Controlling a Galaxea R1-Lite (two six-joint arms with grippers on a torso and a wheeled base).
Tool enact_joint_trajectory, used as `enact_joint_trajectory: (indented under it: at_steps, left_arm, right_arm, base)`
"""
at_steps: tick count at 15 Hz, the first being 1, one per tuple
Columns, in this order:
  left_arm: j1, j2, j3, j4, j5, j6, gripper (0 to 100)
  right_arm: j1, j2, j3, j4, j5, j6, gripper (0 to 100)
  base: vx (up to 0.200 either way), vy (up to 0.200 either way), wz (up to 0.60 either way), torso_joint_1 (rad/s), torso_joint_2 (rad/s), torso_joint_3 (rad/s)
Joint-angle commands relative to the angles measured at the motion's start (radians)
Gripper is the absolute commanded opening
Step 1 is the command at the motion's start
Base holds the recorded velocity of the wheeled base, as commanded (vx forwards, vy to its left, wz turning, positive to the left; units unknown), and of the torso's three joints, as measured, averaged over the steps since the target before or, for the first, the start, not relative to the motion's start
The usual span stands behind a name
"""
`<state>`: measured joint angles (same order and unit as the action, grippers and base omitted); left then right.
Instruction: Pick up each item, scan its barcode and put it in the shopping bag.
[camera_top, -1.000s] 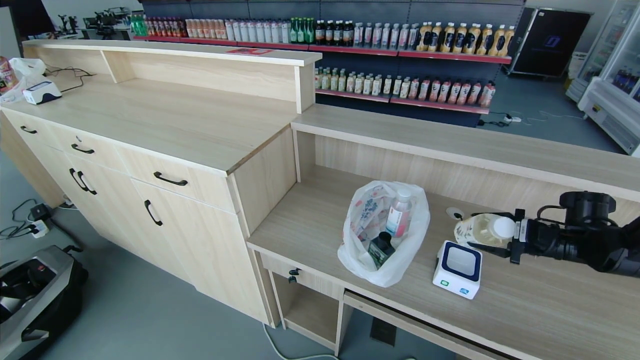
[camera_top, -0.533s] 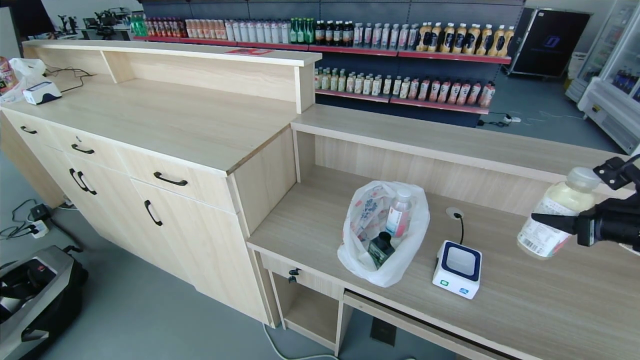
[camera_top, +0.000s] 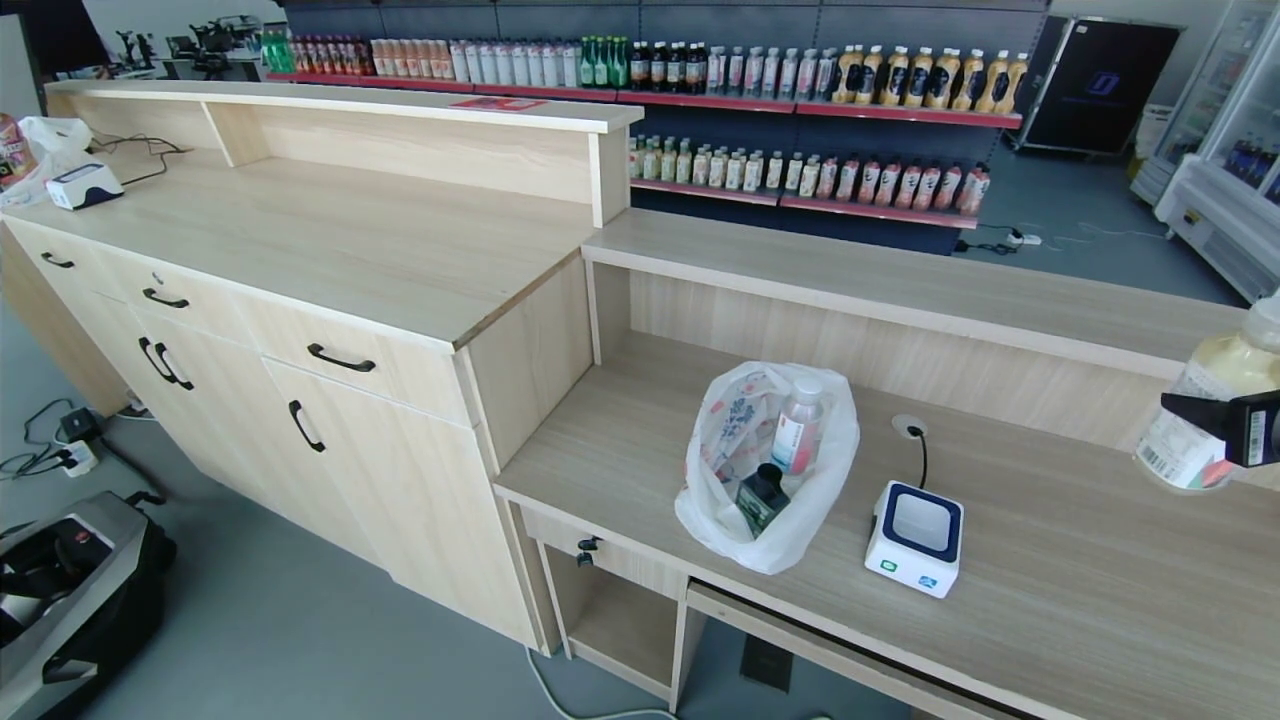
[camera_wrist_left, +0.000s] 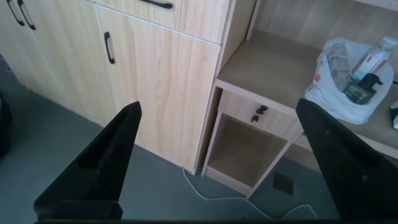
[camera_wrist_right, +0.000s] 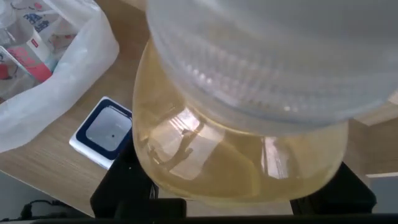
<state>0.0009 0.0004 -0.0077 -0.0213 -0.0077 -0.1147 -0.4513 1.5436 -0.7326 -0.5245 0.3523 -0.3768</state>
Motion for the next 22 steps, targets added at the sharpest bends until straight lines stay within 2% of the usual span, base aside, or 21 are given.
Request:
enact_joint_trajectory:
  at_steps: [1, 8, 14, 16, 22]
  left_arm:
    - [0.001, 0.000, 0.000, 0.000, 0.000, 0.000, 100]
    - [0.001, 0.000, 0.000, 0.000, 0.000, 0.000, 100]
    - [0.001, 0.000, 0.000, 0.000, 0.000, 0.000, 100]
    - [0.001, 0.000, 0.000, 0.000, 0.000, 0.000, 100]
    - [0.001, 0.000, 0.000, 0.000, 0.000, 0.000, 100]
  right_arm:
    - [0.026, 0.010, 0.018, -0.042, -0.052, -0.028, 0]
    - [0.108, 0.125, 0.041, -0.173, -0.078, -0.059, 0]
    - [0.174, 0.276, 0.036, -0.209, -0.072, -0.020, 0]
    - [0.220, 0.345, 0.039, -0.296, -0.072, -0.010, 0]
    - [0.304, 0.452, 0.036, -0.399, -0.070, -0.001, 0]
  base:
    - [0.000, 0.000, 0.00, 0.000, 0.00, 0.000]
    - [0.000, 0.000, 0.51, 0.001, 0.00, 0.000]
    - [0.000, 0.000, 0.00, 0.000, 0.00, 0.000]
    - [0.000, 0.000, 0.00, 0.000, 0.00, 0.000]
    - [0.000, 0.000, 0.00, 0.000, 0.00, 0.000]
